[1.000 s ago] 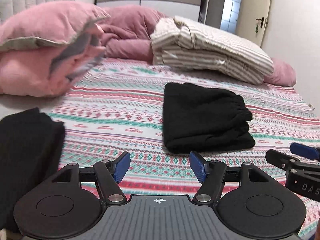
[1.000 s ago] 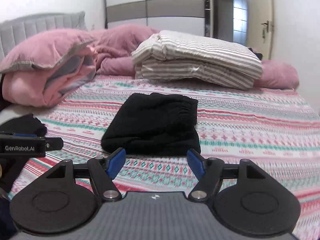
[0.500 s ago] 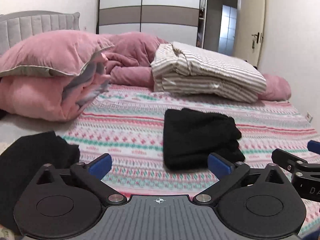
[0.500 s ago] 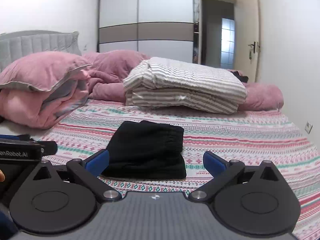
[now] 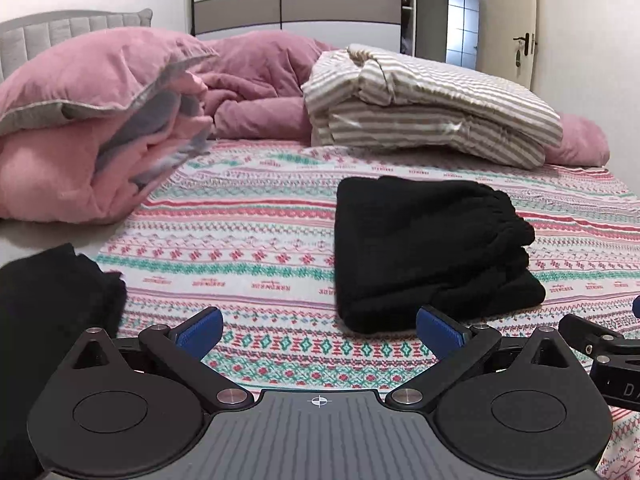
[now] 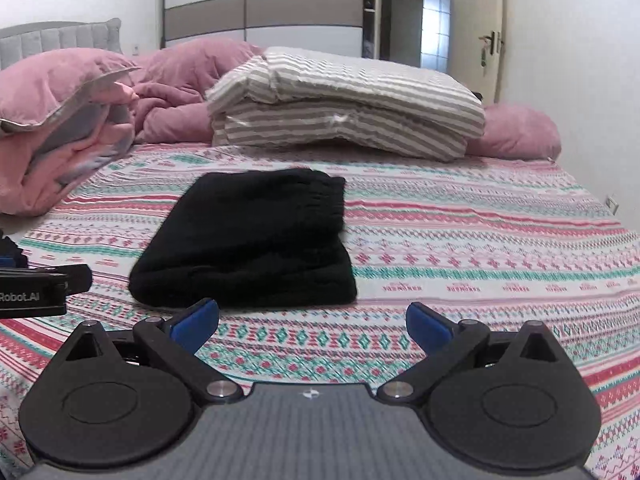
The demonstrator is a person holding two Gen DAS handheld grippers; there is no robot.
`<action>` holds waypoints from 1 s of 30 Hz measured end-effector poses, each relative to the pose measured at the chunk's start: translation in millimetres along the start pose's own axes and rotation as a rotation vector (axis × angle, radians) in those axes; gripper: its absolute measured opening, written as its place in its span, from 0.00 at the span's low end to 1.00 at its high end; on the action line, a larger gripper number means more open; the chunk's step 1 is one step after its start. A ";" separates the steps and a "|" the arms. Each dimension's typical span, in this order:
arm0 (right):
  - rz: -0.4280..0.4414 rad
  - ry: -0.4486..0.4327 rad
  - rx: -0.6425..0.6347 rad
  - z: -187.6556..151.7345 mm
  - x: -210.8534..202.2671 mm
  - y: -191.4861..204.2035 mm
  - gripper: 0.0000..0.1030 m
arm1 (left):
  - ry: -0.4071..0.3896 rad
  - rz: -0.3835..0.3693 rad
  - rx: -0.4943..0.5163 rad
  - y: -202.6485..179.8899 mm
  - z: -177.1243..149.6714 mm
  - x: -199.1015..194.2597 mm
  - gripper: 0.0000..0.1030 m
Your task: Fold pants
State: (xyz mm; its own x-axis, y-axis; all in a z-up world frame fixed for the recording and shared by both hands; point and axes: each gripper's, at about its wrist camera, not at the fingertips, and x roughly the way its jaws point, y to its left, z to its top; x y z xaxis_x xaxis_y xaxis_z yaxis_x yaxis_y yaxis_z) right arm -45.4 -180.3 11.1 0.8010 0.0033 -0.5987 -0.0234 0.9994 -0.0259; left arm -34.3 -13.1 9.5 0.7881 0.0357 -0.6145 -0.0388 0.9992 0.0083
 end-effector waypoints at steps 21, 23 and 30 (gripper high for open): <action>-0.078 0.046 -0.008 -9.9 3.9 -12.3 1.00 | 0.073 -0.052 0.028 -11.6 -13.2 9.3 1.00; -0.077 0.044 -0.008 -10.8 2.4 -12.0 1.00 | 0.077 -0.052 0.033 -11.1 -13.8 9.4 1.00; -0.063 0.047 -0.004 -11.2 1.6 -11.1 1.00 | 0.069 -0.051 0.007 -8.5 -12.9 8.9 1.00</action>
State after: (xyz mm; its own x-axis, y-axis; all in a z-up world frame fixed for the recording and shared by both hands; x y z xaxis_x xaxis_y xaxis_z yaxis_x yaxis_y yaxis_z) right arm -50.6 -191.7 1.5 0.7718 -0.0610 -0.6330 0.0234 0.9974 -0.0675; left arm -34.8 -21.6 -6.2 0.7444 -0.0162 -0.6675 0.0045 0.9998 -0.0192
